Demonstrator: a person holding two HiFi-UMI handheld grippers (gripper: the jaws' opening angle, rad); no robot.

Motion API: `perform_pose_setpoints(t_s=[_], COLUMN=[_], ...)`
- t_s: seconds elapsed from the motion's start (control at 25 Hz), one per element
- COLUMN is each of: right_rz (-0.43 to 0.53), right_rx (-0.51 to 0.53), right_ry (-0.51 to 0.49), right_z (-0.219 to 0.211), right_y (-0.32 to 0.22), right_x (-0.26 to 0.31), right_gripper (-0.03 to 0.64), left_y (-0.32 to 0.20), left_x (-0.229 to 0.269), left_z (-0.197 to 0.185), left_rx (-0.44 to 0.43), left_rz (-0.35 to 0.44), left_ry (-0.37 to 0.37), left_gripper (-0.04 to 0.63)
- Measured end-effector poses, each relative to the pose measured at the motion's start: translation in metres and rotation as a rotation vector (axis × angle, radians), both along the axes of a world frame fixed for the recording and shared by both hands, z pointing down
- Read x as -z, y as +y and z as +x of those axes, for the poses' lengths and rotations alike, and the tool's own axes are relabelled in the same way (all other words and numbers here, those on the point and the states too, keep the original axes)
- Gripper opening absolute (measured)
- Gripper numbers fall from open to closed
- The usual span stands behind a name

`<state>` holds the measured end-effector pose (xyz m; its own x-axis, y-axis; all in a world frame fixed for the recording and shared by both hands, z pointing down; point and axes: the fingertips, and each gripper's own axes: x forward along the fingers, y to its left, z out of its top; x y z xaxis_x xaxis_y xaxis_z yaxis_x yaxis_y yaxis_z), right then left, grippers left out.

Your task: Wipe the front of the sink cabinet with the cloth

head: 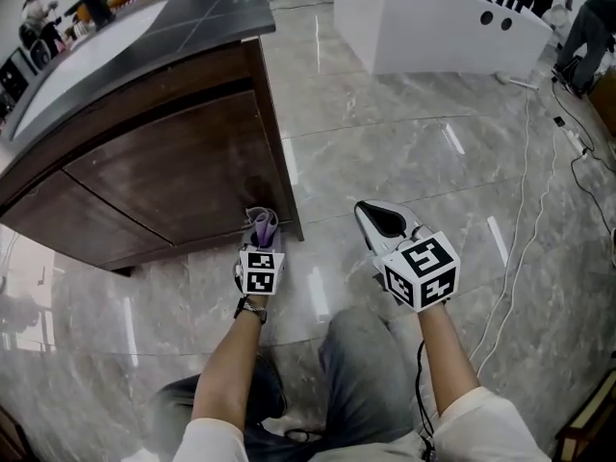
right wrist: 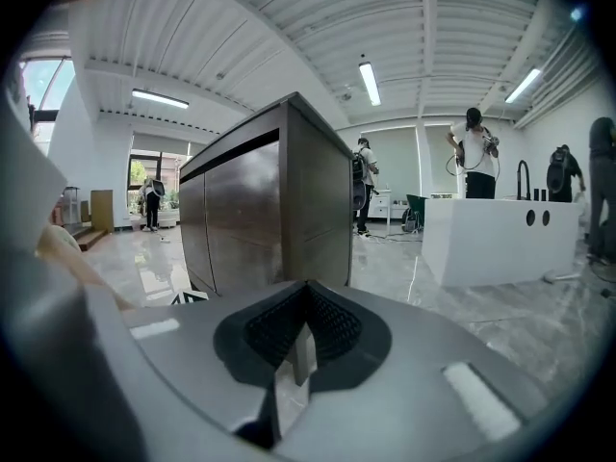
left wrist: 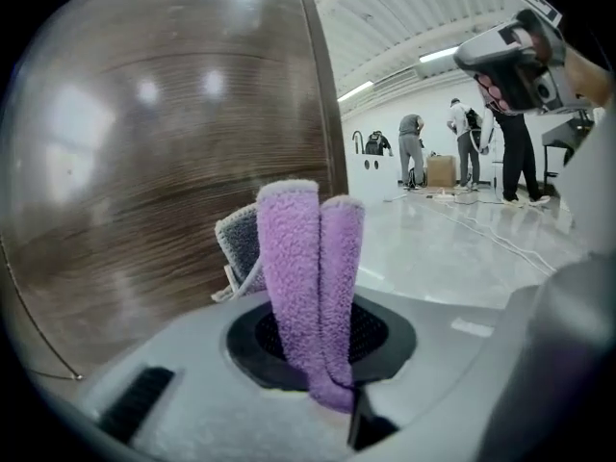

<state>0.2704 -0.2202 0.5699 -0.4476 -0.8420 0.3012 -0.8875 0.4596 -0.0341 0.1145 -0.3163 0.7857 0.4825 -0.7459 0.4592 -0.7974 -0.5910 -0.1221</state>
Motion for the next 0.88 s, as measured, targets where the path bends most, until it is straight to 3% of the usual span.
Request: perform_pose_setpoints(t_s=[0.16,0.44,0.64,0.88], right_rz=[0.005,0.030,0.054,0.102], right_rx=[-0.039,-0.057,0.040,0.178], right_ry=[-0.005,0.001,0.002,-0.012], right_z=[0.022,0.033,-0.005,-0.074], right_y=[0.011,0.018,-0.002,-0.029], right_x=[0.007,0.030,0.044,0.073], right_gripper=[0.006,0.006,0.006,0.006], left_y=[0.009,0.011,0.023,0.038], left_x=[0.019,0.094,0.142,0.224], left_z=[0.040,0.072,0.052,-0.001], left_rx=[-0.085,-0.183,-0.244,-0.263], left_rz=[0.018,0.179,0.242,0.304], left_ry=[-0.001,0.022,0.016,0.056], left_gripper=[0.054,0.058,0.057,0.055])
